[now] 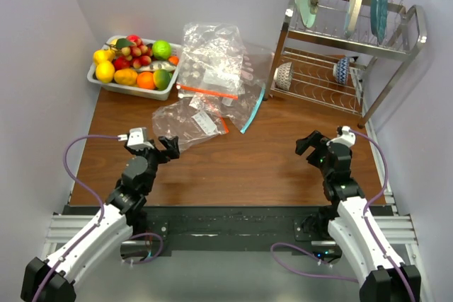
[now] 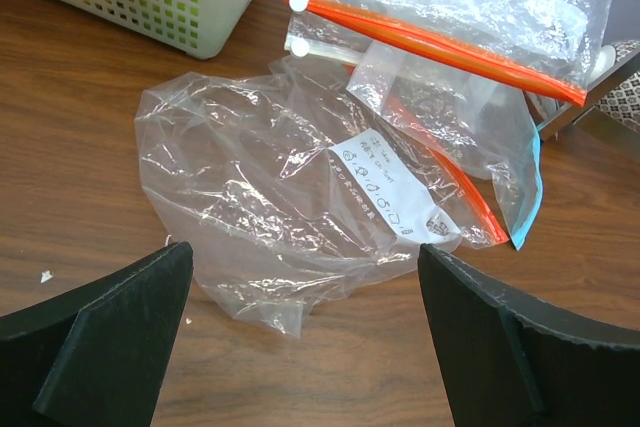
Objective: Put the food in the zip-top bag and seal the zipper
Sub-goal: Pick up the zipper food storage bag at the center of the board.
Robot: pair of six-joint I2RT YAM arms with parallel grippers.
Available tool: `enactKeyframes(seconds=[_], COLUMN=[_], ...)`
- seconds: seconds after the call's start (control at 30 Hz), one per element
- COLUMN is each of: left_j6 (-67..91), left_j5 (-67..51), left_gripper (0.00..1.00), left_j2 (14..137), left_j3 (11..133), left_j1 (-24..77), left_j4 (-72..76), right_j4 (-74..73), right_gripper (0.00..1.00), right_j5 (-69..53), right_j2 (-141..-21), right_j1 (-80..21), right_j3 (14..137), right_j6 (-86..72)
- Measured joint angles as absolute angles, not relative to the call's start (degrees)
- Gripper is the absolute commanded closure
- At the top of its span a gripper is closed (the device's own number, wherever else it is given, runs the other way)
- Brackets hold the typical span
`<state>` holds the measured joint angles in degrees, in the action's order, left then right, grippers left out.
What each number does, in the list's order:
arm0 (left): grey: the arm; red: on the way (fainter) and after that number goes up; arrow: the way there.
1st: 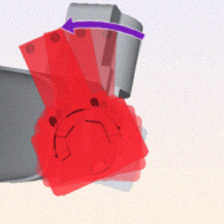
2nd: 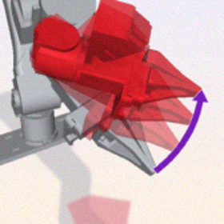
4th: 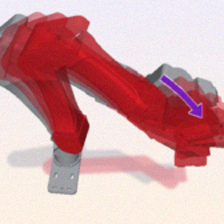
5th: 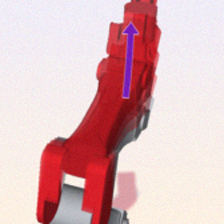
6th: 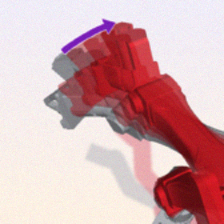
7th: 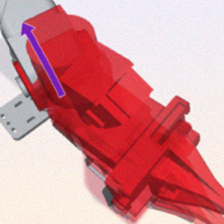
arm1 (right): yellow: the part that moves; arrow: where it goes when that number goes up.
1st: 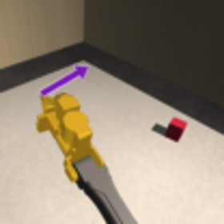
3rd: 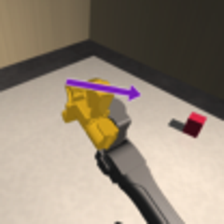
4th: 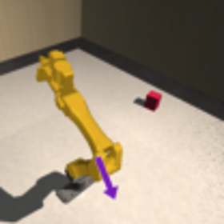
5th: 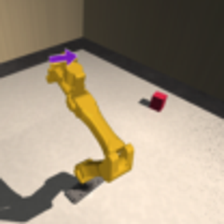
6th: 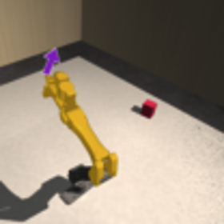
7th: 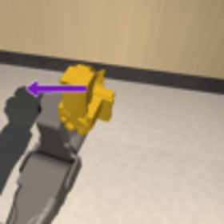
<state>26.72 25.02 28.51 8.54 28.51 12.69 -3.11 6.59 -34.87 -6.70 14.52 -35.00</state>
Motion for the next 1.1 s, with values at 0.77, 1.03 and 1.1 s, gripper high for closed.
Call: enactKeyframes(seconds=[0.77, 1.03, 1.1], left_j6=[24.8, 24.1, 23.8], left_j5=[22.6, 20.4, 19.7], left_gripper=[0.0, 0.02, 0.02], left_j2=[26.8, 28.4, 28.7], left_j3=[7.6, 7.6, 7.6], left_j1=[28.5, 28.5, 28.5], left_j4=[14.1, 15.7, 16.1], right_j4=[1.0, 8.7, 9.1], right_gripper=[0.3, 0.44, 0.45], right_j5=[-10.9, -18.3, -19.8], right_j2=[-54.7, -75.8, -82.1], right_j1=[-14.1, -17.8, -18.6], right_j3=[33.5, 47.7, 52.3], right_j6=[-29.7, -31.1, -31.5])
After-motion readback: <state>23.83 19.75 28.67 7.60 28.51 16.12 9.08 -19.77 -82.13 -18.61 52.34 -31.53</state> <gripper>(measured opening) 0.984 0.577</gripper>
